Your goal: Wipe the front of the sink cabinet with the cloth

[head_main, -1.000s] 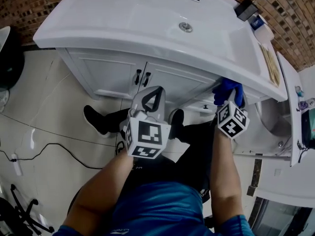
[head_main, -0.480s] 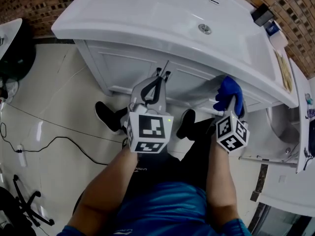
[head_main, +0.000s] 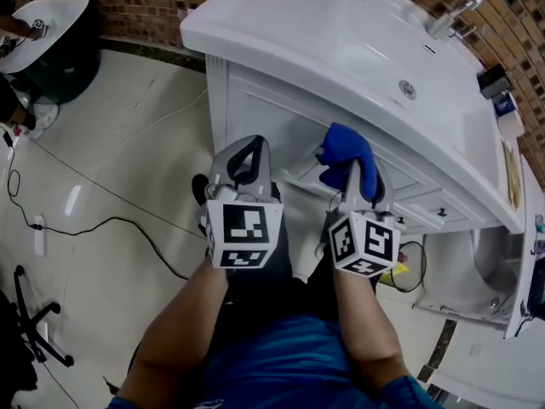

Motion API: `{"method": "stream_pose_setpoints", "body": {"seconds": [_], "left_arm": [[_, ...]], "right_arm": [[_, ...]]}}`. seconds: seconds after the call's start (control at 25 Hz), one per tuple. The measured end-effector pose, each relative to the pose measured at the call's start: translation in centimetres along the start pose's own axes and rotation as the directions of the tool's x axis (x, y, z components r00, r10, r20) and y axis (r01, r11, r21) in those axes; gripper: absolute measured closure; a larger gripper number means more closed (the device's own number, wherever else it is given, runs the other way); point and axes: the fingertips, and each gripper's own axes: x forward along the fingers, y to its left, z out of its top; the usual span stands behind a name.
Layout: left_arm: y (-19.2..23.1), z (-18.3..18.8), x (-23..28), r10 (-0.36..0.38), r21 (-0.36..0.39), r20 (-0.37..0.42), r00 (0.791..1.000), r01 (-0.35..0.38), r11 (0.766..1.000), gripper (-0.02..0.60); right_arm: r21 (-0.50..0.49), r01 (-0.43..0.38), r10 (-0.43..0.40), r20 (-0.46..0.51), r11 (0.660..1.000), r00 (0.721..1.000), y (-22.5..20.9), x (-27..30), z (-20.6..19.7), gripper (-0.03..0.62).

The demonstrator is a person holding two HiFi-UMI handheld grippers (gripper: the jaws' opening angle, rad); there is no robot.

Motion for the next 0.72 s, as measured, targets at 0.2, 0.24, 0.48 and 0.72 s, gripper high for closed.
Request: {"method": "stream_pose_setpoints", "body": {"seconds": [0.2, 0.24, 0.48, 0.72], "left_arm": [[6.9, -1.8, -3.4, 0.104, -0.024, -0.027, 0.994, -0.104, 0.994, 0.575], [8.1, -2.2, -4.1, 0.123, -0.029, -0.033, 0.992, -0.124, 0.992, 0.575], [14.1, -4.1, -8.2, 0.224, -0.055, -0.059, 0.973, -0.228, 0.972, 0.575], [16.5, -5.1, -10.1, 0.266, -0.083, -0.075, 0.961, -0.272, 0.959, 0.575]], "right_arm": [[0.007, -0.192, 0.192, 0.017, 0.981, 0.981, 10.5, 4.9, 0.6, 0.539], [0.009, -0.223, 0.223, 0.019, 0.975, 0.975, 12.5, 5.9, 0.7, 0.539], [0.024, -0.354, 0.354, 0.002, 0.935, 0.935, 22.8, 11.6, 0.4, 0.539], [0.056, -0.310, 0.314, -0.089, 0.949, 0.945, 24.9, 16.5, -3.1, 0.539]]}}
